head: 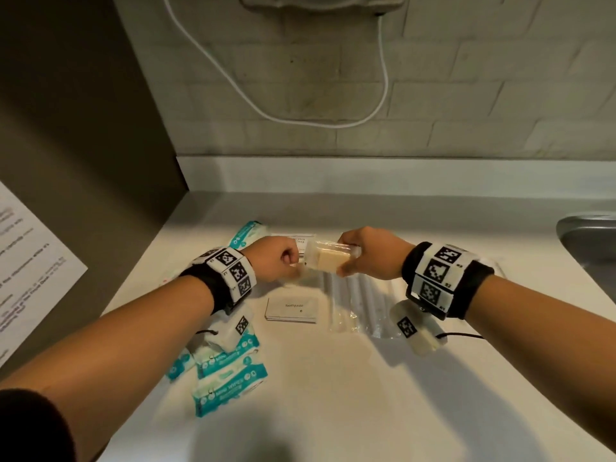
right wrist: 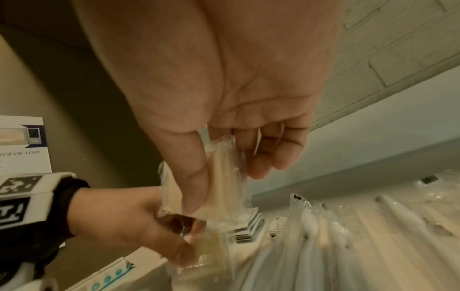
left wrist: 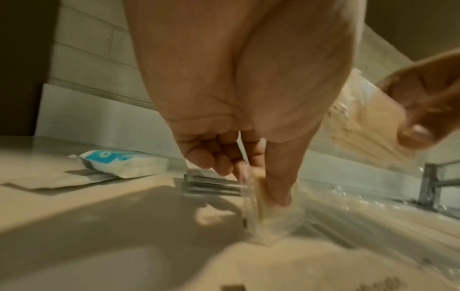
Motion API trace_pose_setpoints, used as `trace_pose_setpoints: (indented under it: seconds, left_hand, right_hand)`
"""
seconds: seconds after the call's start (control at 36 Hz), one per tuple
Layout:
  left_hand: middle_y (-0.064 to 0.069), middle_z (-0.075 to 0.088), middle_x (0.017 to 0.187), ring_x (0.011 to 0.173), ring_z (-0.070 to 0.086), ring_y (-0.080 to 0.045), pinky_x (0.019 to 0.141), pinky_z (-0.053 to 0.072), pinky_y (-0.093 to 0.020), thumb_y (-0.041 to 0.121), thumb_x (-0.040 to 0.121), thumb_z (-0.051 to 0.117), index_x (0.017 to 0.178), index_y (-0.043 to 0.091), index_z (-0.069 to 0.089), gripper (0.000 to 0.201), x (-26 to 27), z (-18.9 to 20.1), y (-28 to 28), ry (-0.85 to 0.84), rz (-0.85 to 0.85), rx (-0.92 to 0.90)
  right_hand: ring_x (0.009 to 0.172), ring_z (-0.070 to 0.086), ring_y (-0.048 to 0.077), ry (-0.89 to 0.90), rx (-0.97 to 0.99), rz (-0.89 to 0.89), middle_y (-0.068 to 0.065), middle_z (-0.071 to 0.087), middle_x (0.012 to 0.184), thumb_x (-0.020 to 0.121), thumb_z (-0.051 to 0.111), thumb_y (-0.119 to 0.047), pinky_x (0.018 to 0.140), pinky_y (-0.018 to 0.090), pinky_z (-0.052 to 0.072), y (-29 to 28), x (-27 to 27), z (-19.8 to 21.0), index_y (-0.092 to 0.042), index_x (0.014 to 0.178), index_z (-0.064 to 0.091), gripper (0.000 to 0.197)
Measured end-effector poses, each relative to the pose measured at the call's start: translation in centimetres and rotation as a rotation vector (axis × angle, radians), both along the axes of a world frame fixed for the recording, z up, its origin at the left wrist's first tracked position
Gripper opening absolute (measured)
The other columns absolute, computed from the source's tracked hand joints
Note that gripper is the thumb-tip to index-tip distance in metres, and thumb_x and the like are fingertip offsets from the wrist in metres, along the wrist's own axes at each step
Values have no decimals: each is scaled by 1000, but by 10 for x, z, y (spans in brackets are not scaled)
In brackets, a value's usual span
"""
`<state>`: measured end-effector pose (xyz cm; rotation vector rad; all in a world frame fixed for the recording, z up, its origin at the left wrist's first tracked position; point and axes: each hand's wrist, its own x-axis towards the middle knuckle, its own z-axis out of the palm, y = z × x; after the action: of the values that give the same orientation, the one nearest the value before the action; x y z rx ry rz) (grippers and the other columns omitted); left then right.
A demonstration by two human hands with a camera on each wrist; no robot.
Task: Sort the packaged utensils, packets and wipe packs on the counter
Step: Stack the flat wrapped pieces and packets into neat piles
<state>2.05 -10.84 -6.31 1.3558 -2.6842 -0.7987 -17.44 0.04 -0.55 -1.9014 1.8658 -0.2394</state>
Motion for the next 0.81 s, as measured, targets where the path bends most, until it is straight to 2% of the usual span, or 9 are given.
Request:
trace_pose_setpoints:
  seconds: [0.06, 0.17, 0.28, 0.42, 0.53, 0.58, 0.61, 0.69, 0.81]
  left_hand:
    - [6, 66, 88, 81, 64, -15, 75, 52, -27, 27, 79, 75, 82, 27, 62, 14, 7, 5, -5, 105, 22, 1]
    - [1, 62, 84, 63, 59, -13, 59, 52, -30, 12, 83, 74, 87, 14, 62, 13, 16, 19, -6, 343, 111, 96]
    - [0, 62, 89, 60, 63, -10, 51, 51, -20, 8, 90, 65, 97, 11, 58, 11, 23, 26, 0, 444, 159, 206]
    - [-7, 63, 102, 75, 65, -14, 56, 52, -17, 11, 100, 49, 107, 6, 57, 12, 28, 30, 9, 481, 181, 301]
    - [-14, 60, 107, 92, 65, -25, 69, 59, -26, 26, 103, 42, 106, 4, 58, 28, 35, 36, 14, 561, 226, 432]
    - [-9, 63, 107, 92, 67, -22, 69, 56, -25, 38, 99, 49, 110, 6, 59, 35, 37, 36, 16, 536, 208, 442]
    - [-7, 64, 107, 91, 67, -20, 69, 54, -24, 40, 94, 58, 114, 10, 58, 36, 38, 34, 16, 504, 190, 425]
    - [3, 62, 109, 92, 66, -15, 76, 55, -25, 32, 75, 82, 120, 20, 56, 54, 41, 27, 14, 284, 39, 189]
    - [3, 64, 109, 93, 64, -17, 83, 56, -35, 22, 80, 76, 119, 23, 57, 43, 42, 21, 11, 137, -24, 32]
  right_hand:
    - [87, 56, 18, 9, 12, 29, 0, 64, 98, 81, 73, -25, 74, 25, 40, -1, 3, 1, -15, 112, 63, 34]
    - [93, 61, 24, 46, 7, 78, 5, 68, 105, 81, 72, -23, 81, 32, 48, -5, 13, 1, -14, 111, 64, 33]
    - [86, 57, 19, 77, -22, 108, 4, 68, 106, 81, 72, -25, 75, 28, 43, -13, 28, -1, -14, 113, 62, 35]
    - [91, 59, 24, -6, -57, 19, 8, 64, 111, 75, 79, -22, 75, 33, 49, -24, 42, -6, -14, 116, 49, 52]
    - [87, 58, 23, -78, -77, -39, 8, 61, 107, 69, 84, -18, 70, 31, 48, -31, 49, -7, -12, 115, 40, 65]
    - [86, 60, 24, -91, -83, -56, 9, 62, 105, 66, 86, -16, 75, 36, 52, -33, 53, -8, -11, 116, 38, 69]
    - [86, 60, 25, -99, -88, -61, 10, 62, 104, 65, 86, -16, 76, 37, 53, -34, 55, -10, -10, 117, 37, 71]
    - [85, 59, 25, -106, -110, -68, 12, 62, 103, 65, 86, -14, 72, 33, 48, -36, 60, -17, -8, 118, 37, 73]
    - [88, 58, 23, -60, -120, -64, 9, 61, 108, 64, 87, -17, 72, 31, 48, -39, 65, -24, -10, 117, 41, 70]
